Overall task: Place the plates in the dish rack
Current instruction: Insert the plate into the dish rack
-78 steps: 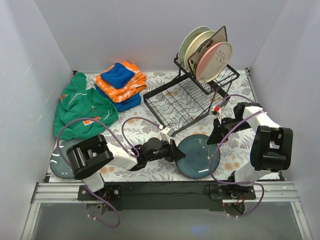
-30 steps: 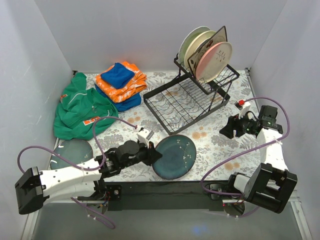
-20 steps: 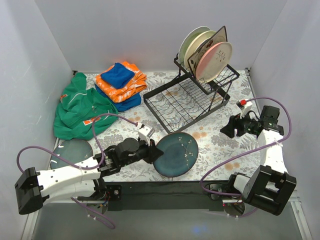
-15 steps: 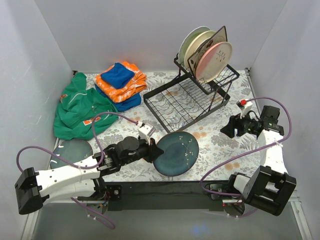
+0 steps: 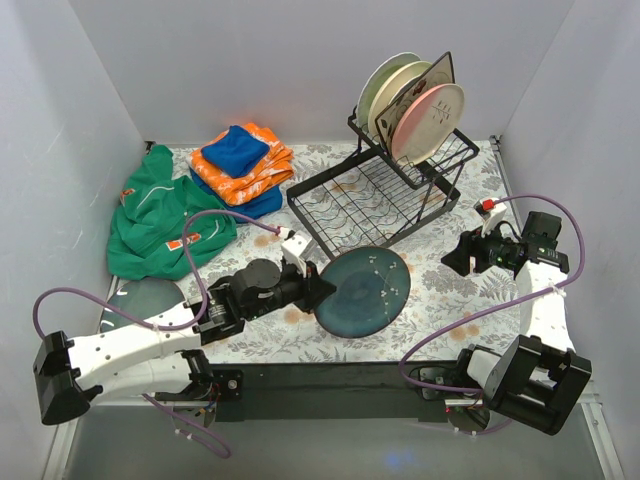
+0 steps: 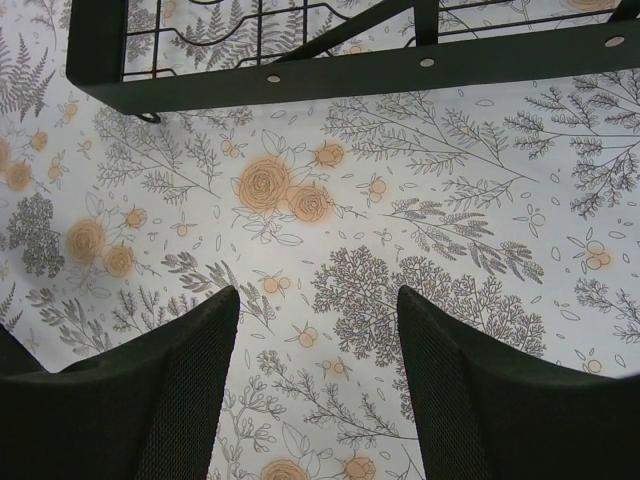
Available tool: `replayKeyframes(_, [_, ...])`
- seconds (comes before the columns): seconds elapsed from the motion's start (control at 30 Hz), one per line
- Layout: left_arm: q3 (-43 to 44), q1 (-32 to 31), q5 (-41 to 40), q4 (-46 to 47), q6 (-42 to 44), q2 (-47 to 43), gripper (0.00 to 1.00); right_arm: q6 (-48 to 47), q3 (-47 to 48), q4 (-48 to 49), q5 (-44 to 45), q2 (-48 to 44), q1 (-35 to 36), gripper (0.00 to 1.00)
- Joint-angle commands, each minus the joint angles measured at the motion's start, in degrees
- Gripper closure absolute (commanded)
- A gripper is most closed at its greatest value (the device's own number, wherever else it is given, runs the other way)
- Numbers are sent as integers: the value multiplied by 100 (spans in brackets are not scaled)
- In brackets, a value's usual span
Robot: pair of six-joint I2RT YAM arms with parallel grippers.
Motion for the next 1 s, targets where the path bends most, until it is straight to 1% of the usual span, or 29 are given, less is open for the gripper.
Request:
replayKeyframes(0.0, [652,10,-46,779,97,-76,100,-6,-61,115,-205,-126,-36,30])
replayKeyframes(0.23, [881,10,-107,911,176,64,100,-5,-61,115,-231,-135,-45,30])
replayKeyframes(0.6, [1452,106,-54,805,378,512,100,-5,-69,115,-258,-143,-45,29])
replayKeyframes(0.97, [2111,528,446,928,546,1075,100,3,-61,123,-231,-196,-45,29])
